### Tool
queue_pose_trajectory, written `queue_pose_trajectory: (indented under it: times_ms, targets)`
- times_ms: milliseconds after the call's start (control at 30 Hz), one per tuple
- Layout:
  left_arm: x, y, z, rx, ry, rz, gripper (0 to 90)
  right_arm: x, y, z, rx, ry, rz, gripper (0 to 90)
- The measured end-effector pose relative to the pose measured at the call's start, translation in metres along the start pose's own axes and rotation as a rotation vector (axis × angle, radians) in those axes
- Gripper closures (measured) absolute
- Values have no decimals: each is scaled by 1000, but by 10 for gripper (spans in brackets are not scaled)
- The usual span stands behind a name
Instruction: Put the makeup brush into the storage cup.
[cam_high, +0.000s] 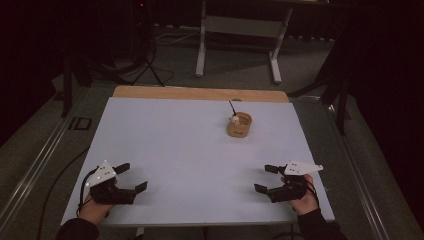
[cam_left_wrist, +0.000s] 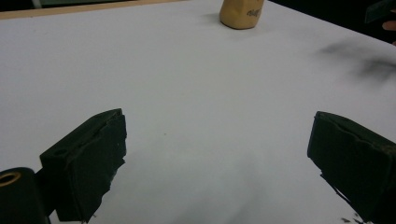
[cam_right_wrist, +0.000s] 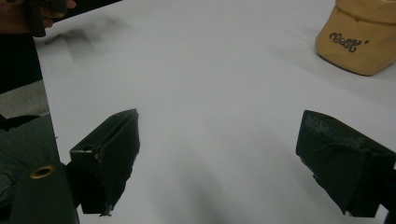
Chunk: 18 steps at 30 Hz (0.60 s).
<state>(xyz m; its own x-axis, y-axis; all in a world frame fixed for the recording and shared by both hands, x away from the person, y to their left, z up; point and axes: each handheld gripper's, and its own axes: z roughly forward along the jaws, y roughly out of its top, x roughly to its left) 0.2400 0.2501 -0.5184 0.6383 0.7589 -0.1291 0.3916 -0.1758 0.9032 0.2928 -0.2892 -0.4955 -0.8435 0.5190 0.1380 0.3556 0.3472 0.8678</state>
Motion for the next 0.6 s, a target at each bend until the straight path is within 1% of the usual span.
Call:
queue_pose_trajectory:
  times_ms: [167,467,500,600]
  targets:
    - [-1,-1,-1,-2,9,0,50,-1,-1,1,1,3,5,135]
    - [-1,-2,-4,-7,10,-7,50,-2,-2,2,0,6,12,133]
    - [-1,-2,-4,-17,9,-9,50,-1,-2,2,-2,7,10,133]
    - [-1,-2,-4,-20,9,-14,50,-1,-1,2,-3,7,9,133]
